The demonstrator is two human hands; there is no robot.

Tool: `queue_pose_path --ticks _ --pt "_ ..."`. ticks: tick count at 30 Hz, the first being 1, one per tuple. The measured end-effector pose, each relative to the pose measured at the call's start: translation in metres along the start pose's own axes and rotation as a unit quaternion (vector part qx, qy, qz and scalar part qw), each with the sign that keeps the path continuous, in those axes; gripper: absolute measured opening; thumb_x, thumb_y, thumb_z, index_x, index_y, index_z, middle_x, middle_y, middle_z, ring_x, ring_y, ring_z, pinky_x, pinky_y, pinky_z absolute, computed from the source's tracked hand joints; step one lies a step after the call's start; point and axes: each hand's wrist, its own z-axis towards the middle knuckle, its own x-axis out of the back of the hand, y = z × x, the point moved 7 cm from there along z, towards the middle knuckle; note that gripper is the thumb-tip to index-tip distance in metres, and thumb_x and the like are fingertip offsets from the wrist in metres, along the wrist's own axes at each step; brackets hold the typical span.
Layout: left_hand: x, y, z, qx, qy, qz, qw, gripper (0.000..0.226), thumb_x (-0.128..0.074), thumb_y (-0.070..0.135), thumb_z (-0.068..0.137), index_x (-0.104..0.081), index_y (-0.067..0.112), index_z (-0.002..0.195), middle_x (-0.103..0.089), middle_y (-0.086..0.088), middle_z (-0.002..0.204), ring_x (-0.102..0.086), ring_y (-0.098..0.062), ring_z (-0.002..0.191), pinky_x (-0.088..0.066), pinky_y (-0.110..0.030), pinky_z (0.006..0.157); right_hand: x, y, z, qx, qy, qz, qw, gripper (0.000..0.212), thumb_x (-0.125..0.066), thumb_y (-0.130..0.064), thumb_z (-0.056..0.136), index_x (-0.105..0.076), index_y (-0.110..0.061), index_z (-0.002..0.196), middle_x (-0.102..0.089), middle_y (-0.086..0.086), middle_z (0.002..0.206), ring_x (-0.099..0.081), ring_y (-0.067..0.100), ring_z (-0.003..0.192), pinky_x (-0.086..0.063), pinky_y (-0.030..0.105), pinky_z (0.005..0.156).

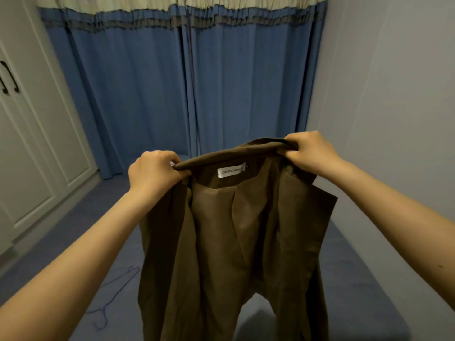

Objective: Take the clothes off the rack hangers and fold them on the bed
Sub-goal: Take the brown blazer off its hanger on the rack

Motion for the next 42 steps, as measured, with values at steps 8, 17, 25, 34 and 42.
queue_pose_path --ticks 8,17,25,34,42 --pt "-0.062 0.014 -0.011 0.01 -0.091 0.007 0.996 0.022 -0.074 0.046 0.072 -0.071 0.03 0.087 -0.062 0.006 0.081 -0.06 -0.019 0.083 -0.039 -0.027 0.057 -0.035 0.053 -0.013 -0.063 -0.066 0.001 0.996 0.011 -0.059 -0.03 0.086 -0.067 -0.023 0.085 -0.064 -0.003 0.079 -0.06 0.019 0.075 -0.053 0.038 0.065" --pt "-0.269 -0.006 0.02 0.088 -0.23 0.064 0.967 0.049 -0.068 0.048 0.079 -0.059 0.027 0.123 -0.064 -0.001 0.118 -0.059 -0.022 0.109 -0.048 -0.032 0.073 -0.198 0.186 0.034 -0.11 -0.23 -0.023 0.967 0.013 -0.058 -0.033 0.088 -0.064 -0.032 0.076 -0.063 -0.004 0.074 -0.059 0.018 0.072 -0.053 0.038 0.061" --pt "-0.465 -0.042 0.043 0.116 -0.321 0.111 0.933 0.031 -0.066 0.045 0.081 -0.066 0.022 0.101 -0.066 -0.003 0.09 -0.063 -0.024 0.085 -0.04 -0.026 0.057 -0.358 0.295 0.069 -0.117 -0.282 -0.067 0.95 0.025 -0.05 -0.036 0.094 -0.063 -0.028 0.114 -0.066 0.004 0.106 -0.06 0.028 0.098 -0.042 0.03 0.063" --pt "-0.612 -0.089 0.082 0.231 -0.344 0.053 0.909 0.019 -0.061 0.032 0.082 -0.064 0.013 0.079 -0.061 -0.006 0.077 -0.06 -0.028 0.074 -0.04 -0.026 0.054 -0.471 0.365 0.129 -0.202 -0.289 -0.034 0.935 0.017 -0.055 -0.038 0.091 -0.063 -0.024 0.094 -0.061 0.002 0.083 -0.057 0.024 0.079 -0.042 0.029 0.054" --pt "-0.737 -0.144 0.088 0.532 -0.284 -0.269 0.751 0.02 -0.073 0.015 0.066 -0.061 -0.001 0.068 -0.067 -0.018 0.071 -0.065 -0.03 0.063 -0.059 -0.037 0.06 -0.577 0.421 0.161 -0.41 -0.209 0.189 0.867 0.029 -0.067 -0.029 0.085 -0.064 -0.012 0.108 -0.062 0.008 0.101 -0.059 0.027 0.102 -0.049 0.037 0.085"
